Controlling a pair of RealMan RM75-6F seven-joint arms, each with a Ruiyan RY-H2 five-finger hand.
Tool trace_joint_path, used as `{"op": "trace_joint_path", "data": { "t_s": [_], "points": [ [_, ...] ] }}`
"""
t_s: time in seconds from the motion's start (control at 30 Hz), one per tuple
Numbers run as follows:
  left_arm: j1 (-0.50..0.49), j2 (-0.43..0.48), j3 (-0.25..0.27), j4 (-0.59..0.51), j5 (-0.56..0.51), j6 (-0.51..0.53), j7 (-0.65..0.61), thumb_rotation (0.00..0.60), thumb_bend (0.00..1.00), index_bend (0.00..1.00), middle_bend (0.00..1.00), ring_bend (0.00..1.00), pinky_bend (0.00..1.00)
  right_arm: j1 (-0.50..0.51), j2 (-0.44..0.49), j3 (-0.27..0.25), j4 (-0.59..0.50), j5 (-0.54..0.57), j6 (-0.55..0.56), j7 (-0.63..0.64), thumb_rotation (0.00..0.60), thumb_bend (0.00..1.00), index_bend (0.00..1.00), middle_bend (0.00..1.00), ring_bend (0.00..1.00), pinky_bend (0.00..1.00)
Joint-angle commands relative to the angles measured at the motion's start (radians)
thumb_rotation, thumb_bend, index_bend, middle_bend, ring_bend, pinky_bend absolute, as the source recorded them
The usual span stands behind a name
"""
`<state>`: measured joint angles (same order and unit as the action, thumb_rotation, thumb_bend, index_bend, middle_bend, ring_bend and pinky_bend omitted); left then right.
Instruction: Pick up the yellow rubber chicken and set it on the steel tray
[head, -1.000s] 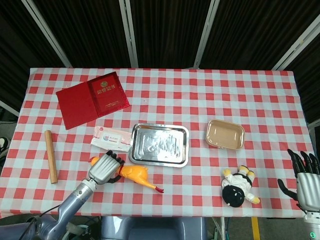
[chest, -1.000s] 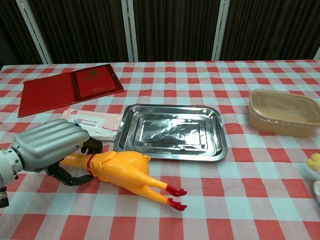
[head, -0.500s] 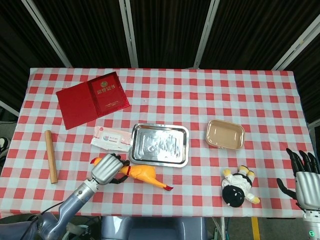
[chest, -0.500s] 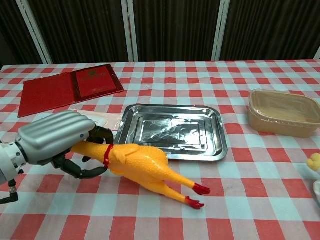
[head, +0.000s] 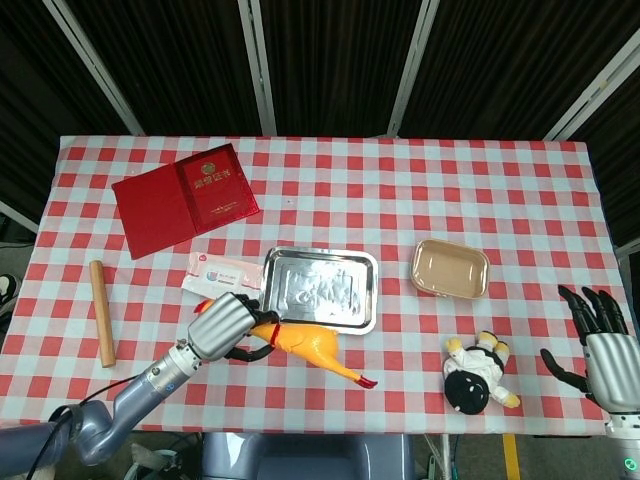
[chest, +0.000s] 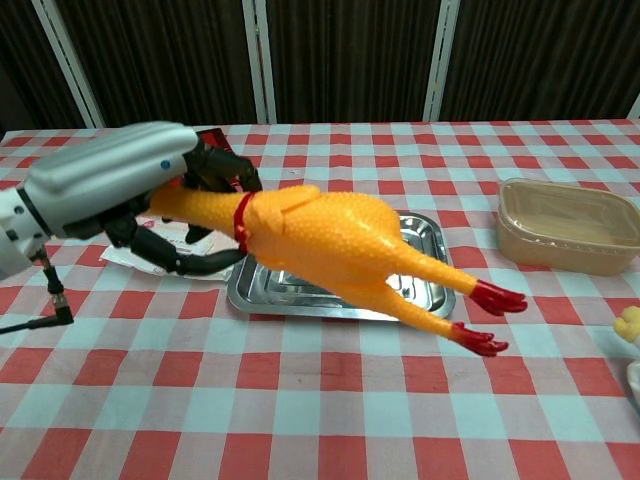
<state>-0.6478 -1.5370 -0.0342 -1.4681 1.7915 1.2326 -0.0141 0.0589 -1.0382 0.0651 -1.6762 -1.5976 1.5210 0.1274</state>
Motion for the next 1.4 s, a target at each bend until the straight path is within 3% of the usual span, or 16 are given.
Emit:
{"op": "trace_joint_path", "data": {
  "t_s": [0.03,0.4,0.63,0.93,1.4],
  "points": [
    [-0.039,0.054,-0.046,-0.063,-0.004,-0.031,0.058,0.600,0.76,0.73,0.73,0.62,0.70,0.049,0.055,-0.011,-0.056,-0.068,-0.043,0.131,0.600,0.30,0.04,0.17,0.07,0.01],
    [-0.171,0.141,-0.231,-0.220,-0.180,-0.227,0.280,0.600,0.76,0.73,0.73,0.62,0.70,0.211,0.168,-0.009,-0.185,-0.179,-0.179,0.525,0.600,0.30,0.02,0.16,0.07,0.04],
    [-0.249,0.149,-0.309,-0.288,-0.321,-0.334,0.421,0.600,0.75,0.73,0.73,0.62,0.70,0.289,0.178,0.002,-0.214,-0.143,-0.288,0.588,0.600,0.24,0.00,0.11,0.07,0.04],
    [-0.323,0.091,-0.324,-0.309,-0.497,-0.387,0.620,0.600,0.75,0.73,0.73,0.62,0.70,0.342,0.152,0.004,-0.252,-0.068,-0.390,0.613,0.600,0.16,0.00,0.04,0.01,0.01],
    [-0.423,-0.049,-0.297,-0.278,-0.741,-0.331,0.839,0.600,0.75,0.73,0.74,0.62,0.70,0.389,0.077,0.027,-0.305,0.110,-0.493,0.386,0.600,0.15,0.00,0.02,0.00,0.00]
  ]
}}
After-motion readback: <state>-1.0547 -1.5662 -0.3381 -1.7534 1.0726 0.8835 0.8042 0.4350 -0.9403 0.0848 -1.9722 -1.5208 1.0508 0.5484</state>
